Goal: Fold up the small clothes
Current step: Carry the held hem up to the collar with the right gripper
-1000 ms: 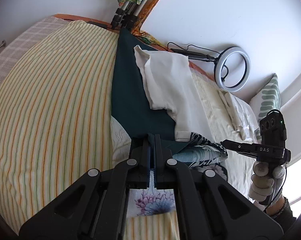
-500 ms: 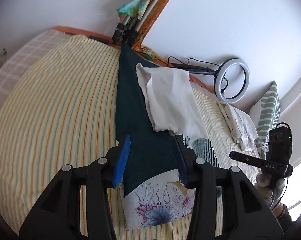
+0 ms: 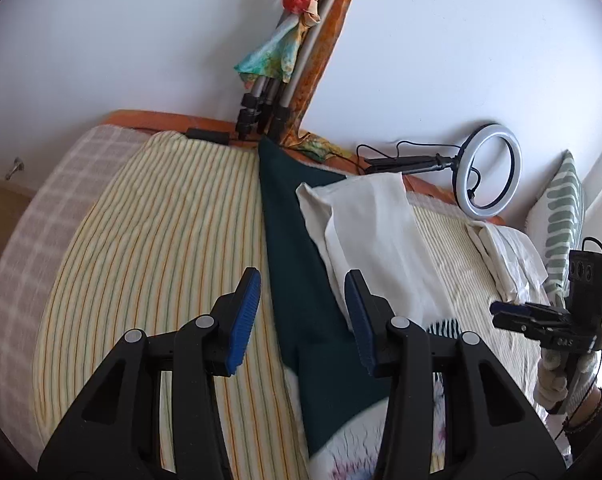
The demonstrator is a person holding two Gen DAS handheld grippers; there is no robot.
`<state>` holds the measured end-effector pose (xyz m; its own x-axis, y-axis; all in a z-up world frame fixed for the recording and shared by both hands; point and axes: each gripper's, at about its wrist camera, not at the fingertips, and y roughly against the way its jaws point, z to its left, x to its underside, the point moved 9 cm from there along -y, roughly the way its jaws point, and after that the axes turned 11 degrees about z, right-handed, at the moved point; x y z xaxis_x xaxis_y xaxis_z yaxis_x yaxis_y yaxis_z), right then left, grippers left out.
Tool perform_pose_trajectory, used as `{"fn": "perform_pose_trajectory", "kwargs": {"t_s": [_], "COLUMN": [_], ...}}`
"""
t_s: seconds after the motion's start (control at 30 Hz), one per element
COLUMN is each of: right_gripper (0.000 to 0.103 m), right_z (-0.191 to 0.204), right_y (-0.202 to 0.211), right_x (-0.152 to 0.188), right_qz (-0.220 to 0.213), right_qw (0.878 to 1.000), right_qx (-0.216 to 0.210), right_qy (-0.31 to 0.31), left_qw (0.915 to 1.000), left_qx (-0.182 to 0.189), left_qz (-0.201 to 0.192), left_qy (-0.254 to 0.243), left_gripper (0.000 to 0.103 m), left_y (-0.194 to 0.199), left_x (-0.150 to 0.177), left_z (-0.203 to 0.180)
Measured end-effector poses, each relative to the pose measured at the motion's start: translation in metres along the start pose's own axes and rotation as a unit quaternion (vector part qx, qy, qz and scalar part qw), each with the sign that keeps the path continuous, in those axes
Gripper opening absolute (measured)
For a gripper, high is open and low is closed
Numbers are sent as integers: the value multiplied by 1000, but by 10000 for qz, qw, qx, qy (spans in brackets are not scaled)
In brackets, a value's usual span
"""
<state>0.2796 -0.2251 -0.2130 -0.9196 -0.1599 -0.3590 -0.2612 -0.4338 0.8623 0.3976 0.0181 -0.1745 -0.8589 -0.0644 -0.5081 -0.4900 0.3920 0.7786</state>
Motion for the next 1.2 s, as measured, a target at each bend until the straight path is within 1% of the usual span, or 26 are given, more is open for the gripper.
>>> {"fn": "perform_pose_trajectory", "kwargs": {"t_s": [0.07,0.2,0.37,0.47,0.63,0.73,0.8,0.9,0.93,0.97,1.0,1.03,1.07,1.1,1.2], "right_gripper": [42,47,47,47,50,50,51,51,50,48,33,12,5,4,2], "right_z": [-17,-51,-79,-94,-106,-110,-110,-113,-114,-114,-116,-115,-115,-113,-105], "right_y": [-4,-20,-43,-61,-88,-103,-105,-107,-107,-108,-109,-114,-117,-117,-110], "right_x": [-22,-63,-106,-131,-160,-173,-180,-187,-188,-190,-191,-190,-189,-190,-192], "right_qz": [-18,-14,-119,-172,-194,-209,-340,-446,-470,-485,-458,-368,-325,-352,-506], "right_qw": [9999,9983,9938,9919,9878,9866,9859,9842,9841,9848,9851,9850,9850,9857,9886], "right_qx": [45,-93,-319,-223,-386,-387,-458,-546,-553,-504,-467,-482,-471,-421,-308], "right_qy": [-153,-581,-1059,-1241,-1499,-1573,-1572,-1626,-1620,-1590,-1588,-1614,-1630,-1595,-1385], "left_qw": [10000,9996,9972,9966,9957,9951,9949,9960,9963,9966,9967,9967,9969,9972,9980], "left_qx": [27,-65,-114,-150,-174,-136,-173,-241,-255,-266,-256,-263,-294,-327,-337], "left_qz": [-18,161,426,528,564,562,570,443,423,405,455,504,495,457,356], "left_qy": [79,244,600,611,715,805,810,737,700,670,628,582,545,495,403], "left_gripper": [44,45,45,45,45,45,45,45,43,38,17,4,4,1,0], "left_y": [-11,-52,-107,-129,-153,-165,-172,-177,-179,-180,-183,-185,-185,-185,-180], "left_x": [-22,-59,-84,-94,-110,-118,-120,-125,-126,-126,-125,-126,-125,-126,-127], "left_z": [3,15,31,34,39,43,45,45,44,43,42,41,40,39,34]}}
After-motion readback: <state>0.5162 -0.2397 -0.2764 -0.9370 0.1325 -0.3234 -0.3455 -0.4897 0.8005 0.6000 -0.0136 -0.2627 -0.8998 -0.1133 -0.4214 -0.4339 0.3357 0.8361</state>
